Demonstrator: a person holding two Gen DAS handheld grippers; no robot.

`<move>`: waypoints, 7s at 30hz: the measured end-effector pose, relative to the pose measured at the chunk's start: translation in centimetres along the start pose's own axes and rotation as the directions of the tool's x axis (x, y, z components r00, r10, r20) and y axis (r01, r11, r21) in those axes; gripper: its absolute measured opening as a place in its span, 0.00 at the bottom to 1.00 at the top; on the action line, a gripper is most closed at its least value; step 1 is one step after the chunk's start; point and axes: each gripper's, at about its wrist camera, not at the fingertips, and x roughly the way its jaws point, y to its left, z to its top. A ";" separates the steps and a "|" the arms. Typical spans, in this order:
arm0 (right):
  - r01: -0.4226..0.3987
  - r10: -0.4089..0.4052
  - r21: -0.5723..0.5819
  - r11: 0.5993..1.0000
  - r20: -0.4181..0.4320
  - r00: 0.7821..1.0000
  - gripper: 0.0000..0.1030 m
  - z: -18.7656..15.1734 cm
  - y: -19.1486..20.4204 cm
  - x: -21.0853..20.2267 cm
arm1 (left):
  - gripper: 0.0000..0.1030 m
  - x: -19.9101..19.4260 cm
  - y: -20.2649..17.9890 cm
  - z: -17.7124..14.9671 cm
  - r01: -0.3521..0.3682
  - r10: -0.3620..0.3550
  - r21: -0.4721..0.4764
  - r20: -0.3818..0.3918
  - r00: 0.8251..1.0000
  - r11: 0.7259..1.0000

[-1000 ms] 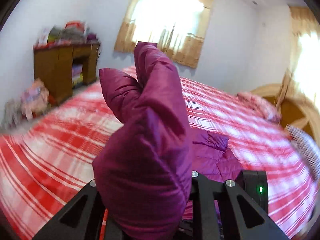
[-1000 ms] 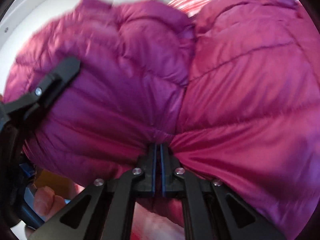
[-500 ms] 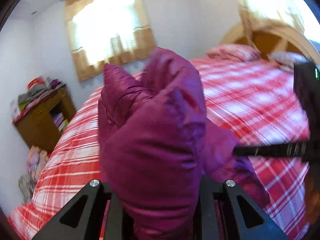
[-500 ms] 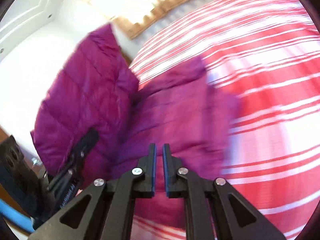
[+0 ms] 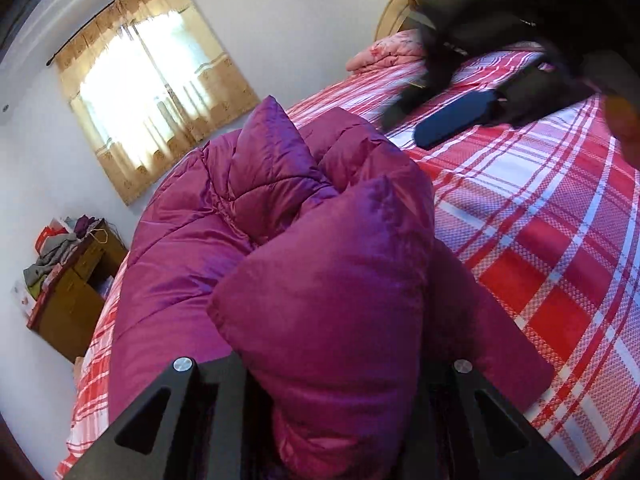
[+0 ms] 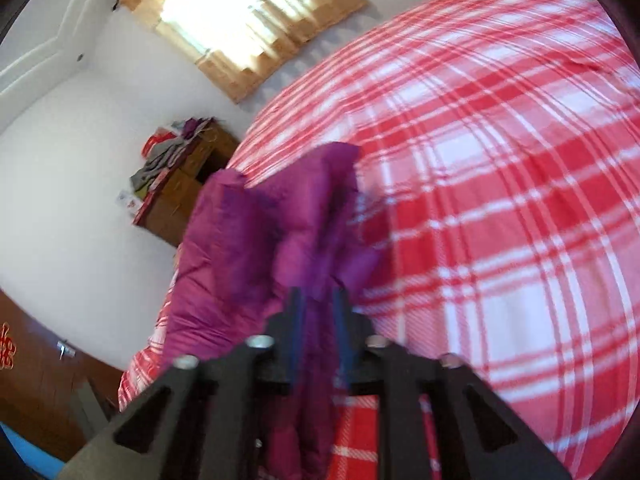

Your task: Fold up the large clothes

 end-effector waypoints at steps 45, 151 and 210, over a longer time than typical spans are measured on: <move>0.103 -0.122 -0.188 0.977 -0.093 0.988 0.15 -0.6 1.6 8.2 | 0.67 7.6 17.5 2.9 0.112 -0.220 -0.598 -0.111 0.969 0.794; 0.327 -0.323 -0.071 0.942 0.062 0.944 0.23 3.0 1.5 12.4 | 0.97 6.0 20.6 -1.6 -0.063 -0.177 -0.763 -0.228 0.957 0.644; -0.089 0.074 -0.079 0.993 -0.175 0.982 0.36 -3.0 0.0 9.4 | 0.76 5.7 16.8 -3.2 0.203 -0.401 -0.727 -0.108 0.910 0.656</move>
